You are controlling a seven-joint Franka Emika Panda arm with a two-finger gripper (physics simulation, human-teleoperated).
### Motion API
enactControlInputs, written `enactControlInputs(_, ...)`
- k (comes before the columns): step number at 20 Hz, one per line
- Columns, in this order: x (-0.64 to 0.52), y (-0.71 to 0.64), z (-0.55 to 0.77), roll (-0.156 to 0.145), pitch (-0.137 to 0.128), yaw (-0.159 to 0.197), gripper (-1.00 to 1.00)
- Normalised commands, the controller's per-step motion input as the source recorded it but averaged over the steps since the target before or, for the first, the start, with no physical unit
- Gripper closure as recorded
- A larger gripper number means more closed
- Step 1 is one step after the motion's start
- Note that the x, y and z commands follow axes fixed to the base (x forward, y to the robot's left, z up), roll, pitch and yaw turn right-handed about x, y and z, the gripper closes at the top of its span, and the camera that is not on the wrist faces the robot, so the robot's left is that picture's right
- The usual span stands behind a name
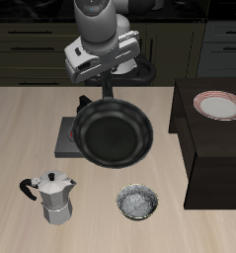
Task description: Place the frypan on the top layer of the shelf and place the moka pot on the stove
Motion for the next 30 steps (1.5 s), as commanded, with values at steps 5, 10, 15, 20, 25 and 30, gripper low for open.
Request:
enactControlInputs(5,0.28,-0.34,0.13,-0.072,-0.021,0.085,1.00)
enactControlInputs(10,0.19,-0.27,0.09,-0.057,-0.041,0.113,1.00)
enactControlInputs(15,0.02,-0.02,0.04,-0.023,-0.042,0.150,1.00)
enactControlInputs(20,-0.06,0.14,0.04,0.013,-0.032,0.144,1.00)
enactControlInputs(25,-0.04,0.11,0.08,0.026,-0.027,0.131,1.00)
enactControlInputs(30,0.07,0.02,-0.03,0.031,-0.026,0.154,1.00)
